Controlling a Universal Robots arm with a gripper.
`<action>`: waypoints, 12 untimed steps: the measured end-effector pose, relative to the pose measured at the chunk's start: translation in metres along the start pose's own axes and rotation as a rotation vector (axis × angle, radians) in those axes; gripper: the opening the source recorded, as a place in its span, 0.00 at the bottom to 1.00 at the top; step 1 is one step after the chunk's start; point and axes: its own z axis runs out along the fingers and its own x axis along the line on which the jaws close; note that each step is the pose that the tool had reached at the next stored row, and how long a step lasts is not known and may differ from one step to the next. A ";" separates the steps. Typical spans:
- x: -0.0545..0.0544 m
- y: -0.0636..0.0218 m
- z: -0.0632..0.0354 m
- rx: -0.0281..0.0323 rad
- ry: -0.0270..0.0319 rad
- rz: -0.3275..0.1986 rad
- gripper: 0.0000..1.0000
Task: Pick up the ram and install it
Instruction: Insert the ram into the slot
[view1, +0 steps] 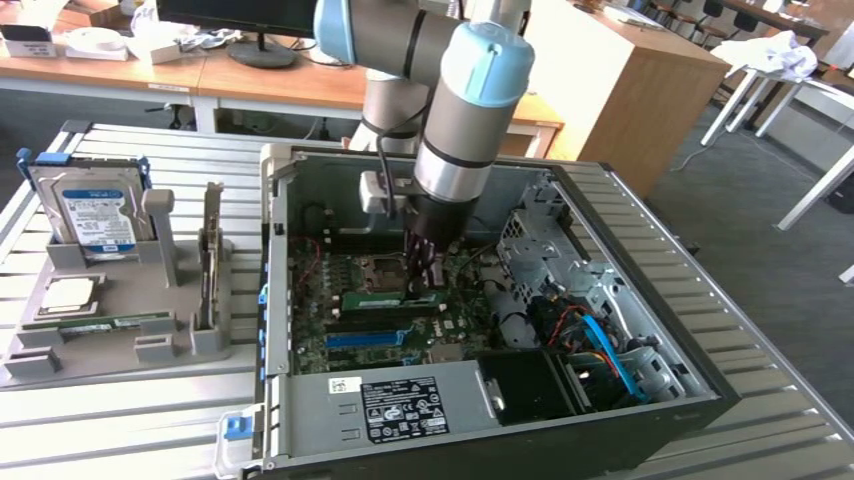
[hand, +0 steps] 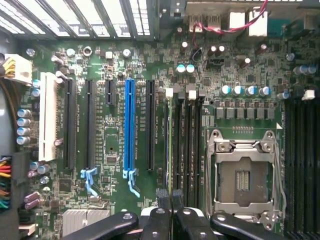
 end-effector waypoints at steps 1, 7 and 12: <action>0.000 0.0001 -0.0021 -0.0001 0.0003 0.000 0.12; 0.000 0.0002 -0.0047 0.0002 0.0001 0.000 0.12; 0.000 0.0001 -0.0028 0.0009 0.0004 0.000 0.12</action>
